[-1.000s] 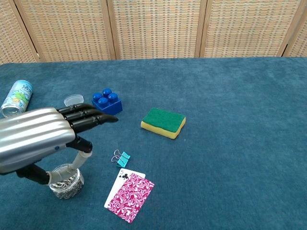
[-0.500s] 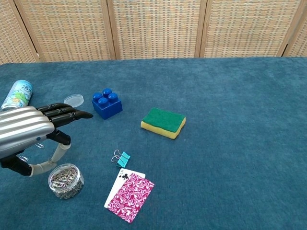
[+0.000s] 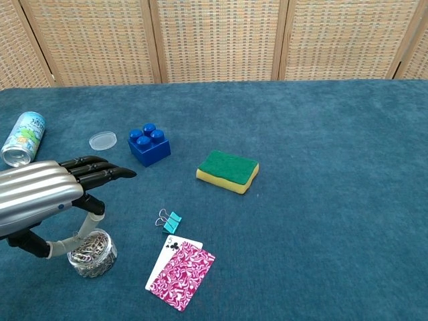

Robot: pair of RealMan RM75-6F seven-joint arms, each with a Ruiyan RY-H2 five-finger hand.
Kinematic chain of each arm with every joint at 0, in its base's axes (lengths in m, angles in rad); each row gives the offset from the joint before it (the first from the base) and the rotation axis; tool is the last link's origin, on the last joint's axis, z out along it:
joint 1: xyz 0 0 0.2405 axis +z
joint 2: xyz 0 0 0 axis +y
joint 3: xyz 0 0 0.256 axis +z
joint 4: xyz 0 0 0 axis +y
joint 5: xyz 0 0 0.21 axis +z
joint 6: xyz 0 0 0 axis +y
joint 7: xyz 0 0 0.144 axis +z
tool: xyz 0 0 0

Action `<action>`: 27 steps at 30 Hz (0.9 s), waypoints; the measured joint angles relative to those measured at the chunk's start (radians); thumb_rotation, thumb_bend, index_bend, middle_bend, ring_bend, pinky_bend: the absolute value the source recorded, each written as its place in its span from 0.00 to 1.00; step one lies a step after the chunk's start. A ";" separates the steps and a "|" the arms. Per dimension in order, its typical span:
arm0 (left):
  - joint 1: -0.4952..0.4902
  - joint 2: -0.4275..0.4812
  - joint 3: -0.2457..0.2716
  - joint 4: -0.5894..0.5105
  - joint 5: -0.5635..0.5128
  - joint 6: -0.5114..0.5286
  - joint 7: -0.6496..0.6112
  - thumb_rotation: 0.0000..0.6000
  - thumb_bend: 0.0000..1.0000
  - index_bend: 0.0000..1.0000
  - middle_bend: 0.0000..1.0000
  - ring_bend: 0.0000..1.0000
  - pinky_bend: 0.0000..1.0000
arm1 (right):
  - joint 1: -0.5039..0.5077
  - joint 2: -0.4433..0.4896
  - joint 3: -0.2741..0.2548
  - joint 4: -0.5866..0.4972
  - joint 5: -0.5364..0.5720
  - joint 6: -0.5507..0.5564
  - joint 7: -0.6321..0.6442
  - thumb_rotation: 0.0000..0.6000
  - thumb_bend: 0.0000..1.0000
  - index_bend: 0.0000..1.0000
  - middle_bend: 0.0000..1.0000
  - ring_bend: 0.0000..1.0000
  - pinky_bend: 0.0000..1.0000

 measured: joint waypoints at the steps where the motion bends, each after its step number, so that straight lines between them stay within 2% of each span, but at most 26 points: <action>1: 0.000 0.001 0.000 -0.002 -0.003 -0.003 -0.001 1.00 0.48 0.43 0.00 0.00 0.00 | 0.000 0.000 0.000 0.000 0.000 0.000 0.000 1.00 0.00 0.00 0.00 0.00 0.00; 3: -0.002 0.004 0.000 -0.011 -0.010 -0.011 -0.005 1.00 0.45 0.36 0.00 0.00 0.00 | 0.000 -0.001 -0.001 0.000 -0.002 0.001 -0.001 1.00 0.00 0.00 0.00 0.00 0.00; 5: -0.003 0.007 0.000 -0.016 -0.011 -0.010 -0.010 1.00 0.43 0.33 0.00 0.00 0.00 | 0.000 -0.001 -0.001 0.000 -0.002 0.001 -0.002 1.00 0.00 0.00 0.00 0.00 0.00; 15: -0.002 0.026 -0.006 -0.026 0.000 0.019 -0.037 1.00 0.43 0.33 0.00 0.00 0.00 | 0.000 -0.001 0.000 0.000 -0.001 0.001 -0.003 1.00 0.00 0.00 0.00 0.00 0.00; 21: 0.008 0.079 -0.022 -0.038 -0.002 0.068 -0.066 1.00 0.42 0.34 0.00 0.00 0.00 | 0.000 -0.001 0.000 0.000 -0.001 0.000 0.000 1.00 0.00 0.00 0.00 0.00 0.00; 24: 0.020 0.114 -0.031 -0.020 -0.031 0.081 -0.088 1.00 0.42 0.35 0.00 0.00 0.00 | 0.000 -0.001 -0.001 -0.001 -0.003 0.001 0.000 1.00 0.00 0.00 0.00 0.00 0.00; 27: 0.033 0.120 -0.035 0.043 -0.088 0.068 -0.133 1.00 0.42 0.36 0.00 0.00 0.00 | -0.001 -0.001 -0.001 -0.003 -0.003 0.002 -0.002 1.00 0.00 0.00 0.00 0.00 0.00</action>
